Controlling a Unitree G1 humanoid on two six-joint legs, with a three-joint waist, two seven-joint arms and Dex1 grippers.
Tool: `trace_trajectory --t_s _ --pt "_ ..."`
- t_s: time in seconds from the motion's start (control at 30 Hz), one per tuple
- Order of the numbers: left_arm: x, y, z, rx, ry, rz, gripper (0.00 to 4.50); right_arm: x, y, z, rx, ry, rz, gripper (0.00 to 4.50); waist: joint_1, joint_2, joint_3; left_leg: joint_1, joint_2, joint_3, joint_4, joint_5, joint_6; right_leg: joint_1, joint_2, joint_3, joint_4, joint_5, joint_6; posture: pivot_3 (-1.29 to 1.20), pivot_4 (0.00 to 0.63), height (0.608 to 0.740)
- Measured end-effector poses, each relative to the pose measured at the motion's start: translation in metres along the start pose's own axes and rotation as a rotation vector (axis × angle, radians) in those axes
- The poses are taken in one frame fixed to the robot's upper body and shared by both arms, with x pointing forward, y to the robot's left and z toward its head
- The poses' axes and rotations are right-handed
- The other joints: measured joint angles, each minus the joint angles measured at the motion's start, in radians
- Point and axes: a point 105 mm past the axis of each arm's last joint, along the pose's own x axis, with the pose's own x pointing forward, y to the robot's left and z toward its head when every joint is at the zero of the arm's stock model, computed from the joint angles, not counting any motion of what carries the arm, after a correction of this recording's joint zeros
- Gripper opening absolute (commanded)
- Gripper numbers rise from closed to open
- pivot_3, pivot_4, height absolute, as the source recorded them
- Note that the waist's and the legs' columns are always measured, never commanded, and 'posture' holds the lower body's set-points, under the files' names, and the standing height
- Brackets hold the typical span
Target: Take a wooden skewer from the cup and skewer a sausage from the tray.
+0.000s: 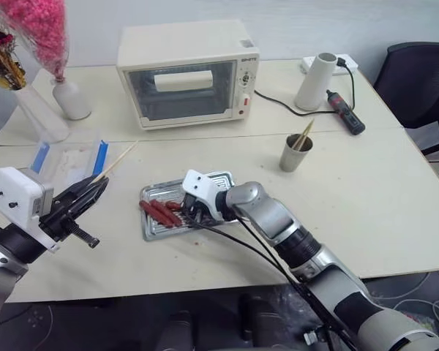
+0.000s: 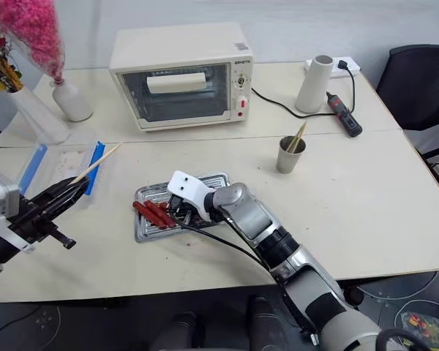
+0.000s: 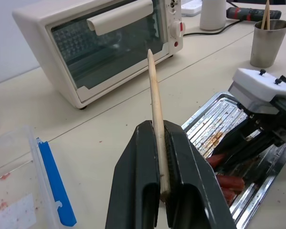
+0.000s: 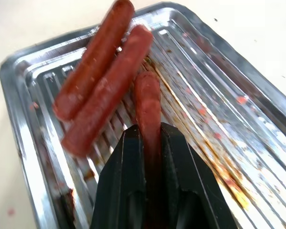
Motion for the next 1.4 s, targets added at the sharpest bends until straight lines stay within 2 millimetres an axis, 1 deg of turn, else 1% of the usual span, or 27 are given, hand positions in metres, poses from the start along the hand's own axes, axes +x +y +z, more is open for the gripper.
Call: trace_trajectory --t_s 0.03,0.1,0.17,0.27,0.37,0.5,0.6,0.8,0.93,1.1,1.27,1.4 --pt "0.001 -0.001 0.001 -0.002 -0.002 -0.015 0.0 -0.009 -0.002 -0.001 -0.008 0.001 0.013 0.15 0.0 0.0 0.0 -0.001 0.0 0.0 0.0 0.0 0.0 0.0 0.0 0.0 0.0 0.0 0.0 0.0 0.15 0.74" --pt "0.003 -0.006 0.005 -0.006 0.003 -0.082 0.0 -0.037 -0.005 0.003 -0.053 -0.032 0.076 0.15 0.0 0.0 0.0 -0.002 0.0 -0.001 0.0 0.0 0.001 0.0 0.0 -0.001 -0.001 0.0 0.0 0.0 0.15 0.74" --pt "0.004 -0.012 0.007 -0.022 0.021 -0.17 0.0 -0.065 -0.008 0.014 -0.112 -0.069 0.134 0.15 -0.003 0.0 0.0 -0.001 0.0 0.0 -0.001 -0.001 0.001 0.0 0.001 -0.001 -0.002 0.0 0.0 0.0 0.15 0.74" --pt "0.003 -0.026 0.01 -0.056 0.059 -0.329 0.0 -0.096 -0.004 0.024 -0.157 -0.114 0.233 0.15 -0.01 0.0 0.0 0.001 0.002 0.001 -0.002 -0.001 0.0 0.0 0.005 0.0 -0.001 0.0 -0.001 0.0 0.15 0.74" --pt "-0.001 -0.04 0.015 -0.108 0.1 -0.498 0.0 -0.122 0.005 0.029 -0.16 -0.155 0.364 0.15 -0.007 0.0 0.001 0.001 0.002 0.001 -0.002 -0.001 0.0 0.0 0.007 0.0 -0.002 -0.001 -0.002 0.0 0.15 0.74" --pt "-0.002 -0.046 0.028 -0.137 0.098 -0.623 0.0 -0.143 0.008 0.036 -0.164 -0.189 0.435 0.15 -0.004 0.001 0.001 0.003 0.002 0.002 -0.001 0.0 -0.001 0.0 0.006 0.0 -0.002 -0.002 -0.003 0.0 0.15 0.74" --pt "-0.003 -0.049 0.032 -0.139 0.106 -0.684 0.0 -0.15 0.009 0.037 -0.165 -0.197 0.453 0.15 -0.005 0.001 0.001 0.003 0.002 0.002 -0.001 0.0 -0.001 0.0 0.006 0.001 -0.002 -0.002 -0.003 0.0 0.15 0.74" --pt "-0.004 -0.057 0.03 -0.155 0.116 -0.756 0.0 -0.153 0.005 0.036 -0.17 -0.206 0.438 0.15 -0.004 0.001 0.001 0.002 0.002 0.003 -0.001 0.0 -0.001 -0.001 0.005 0.001 -0.002 -0.002 -0.003 0.0 0.15 0.74" --pt "-0.005 -0.058 0.029 -0.151 0.123 -0.775 0.0 -0.153 0.0 0.034 -0.169 -0.206 0.425 0.15 -0.004 0.001 0.001 0.002 0.002 0.003 -0.001 0.0 -0.001 -0.001 0.005 0.001 -0.002 -0.002 -0.003 0.0 0.15 0.74" --pt "-0.005 -0.059 0.027 -0.146 0.131 -0.779 0.0 -0.155 0.0 0.033 -0.177 -0.202 0.422 0.15 -0.004 0.001 0.001 0.002 0.002 0.003 -0.001 0.0 -0.001 -0.001 0.005 0.001 -0.002 -0.002 -0.003 0.0 0.15 0.74" --pt "-0.005 -0.058 0.025 -0.134 0.142 -0.777 0.0 -0.155 0.003 0.036 -0.188 -0.21 0.433 0.15 -0.003 0.001 0.001 0.002 0.002 0.003 -0.001 0.0 -0.001 -0.001 0.005 0.001 -0.002 -0.002 -0.003 0.0 0.15 0.74" --pt "0.001 -0.061 0.023 -0.117 0.143 -0.8 0.0 -0.157 0.009 0.042 -0.205 -0.228 0.453 0.15 -0.002 0.001 0.001 0.002 0.002 0.002 -0.001 0.0 -0.001 -0.001 0.005 0.001 -0.001 -0.002 -0.003 0.0 0.15 0.74"
